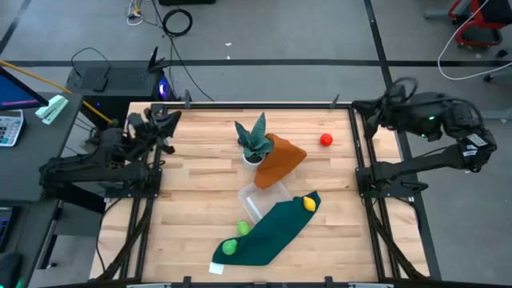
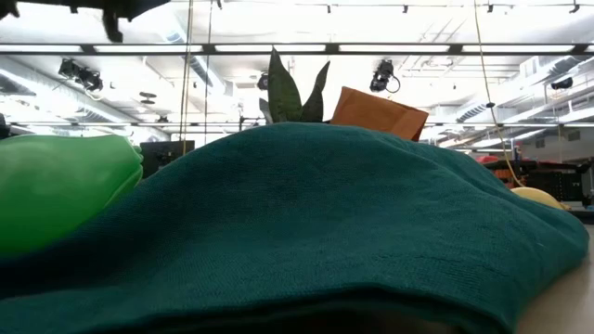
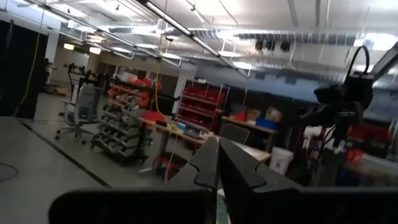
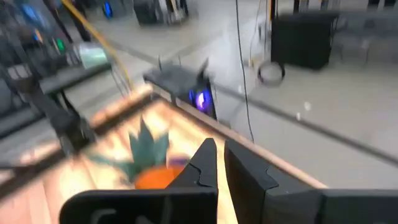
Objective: Pick and placing Produce into tupperware
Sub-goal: Put the red tomato into the transparent bin
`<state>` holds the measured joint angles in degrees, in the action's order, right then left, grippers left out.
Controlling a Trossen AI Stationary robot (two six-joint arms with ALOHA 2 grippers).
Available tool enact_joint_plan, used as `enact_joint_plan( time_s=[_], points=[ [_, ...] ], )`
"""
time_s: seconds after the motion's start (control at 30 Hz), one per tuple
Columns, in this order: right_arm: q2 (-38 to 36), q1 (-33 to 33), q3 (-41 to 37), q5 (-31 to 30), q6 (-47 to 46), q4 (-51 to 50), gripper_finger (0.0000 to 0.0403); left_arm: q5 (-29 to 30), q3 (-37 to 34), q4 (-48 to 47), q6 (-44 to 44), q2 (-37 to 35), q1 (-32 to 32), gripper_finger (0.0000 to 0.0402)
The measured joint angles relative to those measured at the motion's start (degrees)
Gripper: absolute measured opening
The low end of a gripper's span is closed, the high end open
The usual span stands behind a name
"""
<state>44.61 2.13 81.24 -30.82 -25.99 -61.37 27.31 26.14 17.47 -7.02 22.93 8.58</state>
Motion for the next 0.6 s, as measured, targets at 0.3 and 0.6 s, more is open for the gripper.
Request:
enact_joint_plan(
  time_s=[0.3, 0.6],
  points=[
    [4.6, 0.0, -7.5, 2.0, -8.3, -11.2, 0.0001, 0.0, 3.2, -0.1, -2.7, 8.8, 2.6, 0.0014],
    [9.2, 0.0, -19.2, 5.1, -13.8, -3.8, 0.0001, 0.0, 3.3, -0.2, -7.6, 11.5, 7.0, 0.0020]
  ],
)
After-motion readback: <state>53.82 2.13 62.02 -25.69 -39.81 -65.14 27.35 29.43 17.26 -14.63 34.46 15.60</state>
